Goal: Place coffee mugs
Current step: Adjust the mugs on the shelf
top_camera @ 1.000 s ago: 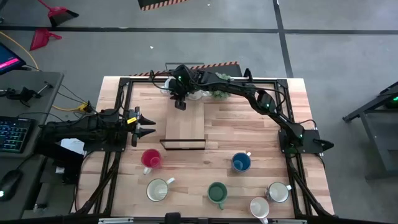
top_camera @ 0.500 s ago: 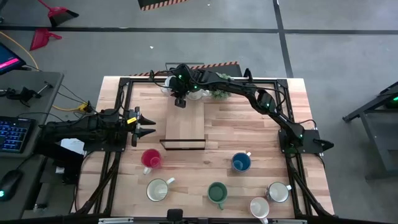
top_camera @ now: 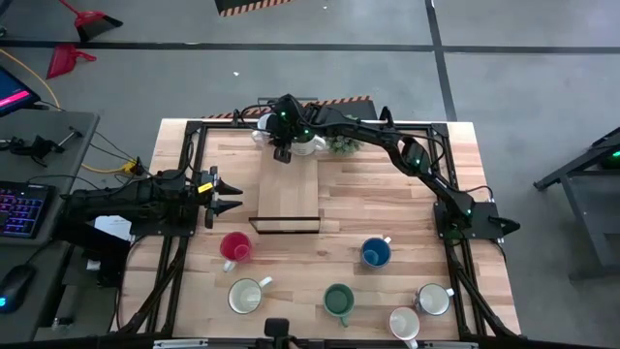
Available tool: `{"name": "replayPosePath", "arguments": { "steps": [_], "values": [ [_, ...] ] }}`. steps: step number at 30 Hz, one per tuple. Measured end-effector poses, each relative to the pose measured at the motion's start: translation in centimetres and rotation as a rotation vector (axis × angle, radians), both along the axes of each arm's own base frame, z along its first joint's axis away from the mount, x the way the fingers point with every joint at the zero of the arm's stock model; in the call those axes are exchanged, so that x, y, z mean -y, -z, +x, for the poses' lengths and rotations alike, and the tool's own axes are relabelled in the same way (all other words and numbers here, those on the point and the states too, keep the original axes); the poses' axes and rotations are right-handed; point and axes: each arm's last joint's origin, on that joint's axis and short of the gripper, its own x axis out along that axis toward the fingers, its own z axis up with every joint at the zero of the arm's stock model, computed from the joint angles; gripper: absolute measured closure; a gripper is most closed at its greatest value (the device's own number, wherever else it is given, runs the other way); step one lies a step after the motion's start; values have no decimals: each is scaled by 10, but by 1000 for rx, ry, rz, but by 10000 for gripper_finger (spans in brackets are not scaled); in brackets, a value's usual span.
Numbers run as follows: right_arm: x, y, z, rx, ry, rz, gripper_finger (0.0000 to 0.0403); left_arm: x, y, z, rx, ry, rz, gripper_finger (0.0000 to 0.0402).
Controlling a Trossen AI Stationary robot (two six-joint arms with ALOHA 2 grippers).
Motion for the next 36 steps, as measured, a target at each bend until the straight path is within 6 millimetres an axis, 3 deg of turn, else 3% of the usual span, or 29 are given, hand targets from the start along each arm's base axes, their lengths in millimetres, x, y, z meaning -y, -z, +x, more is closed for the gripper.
{"name": "replayPosePath", "arguments": {
  "steps": [10,20,27,32,36],
  "values": [
    [6,0,-3,-7,19,1,316,0,0,0,0,0,-1,243],
    [-1,11,-17,-190,-13,100,316,0,0,0,0,0,-1,243],
    [-5,13,-18,-211,-60,89,316,0,0,0,0,0,0,243],
    [-16,9,-12,-171,-117,101,316,0,0,0,-4,3,8,243],
    [-30,-10,-15,-156,-145,86,316,0,1,0,-10,2,7,243]
  ]
}}
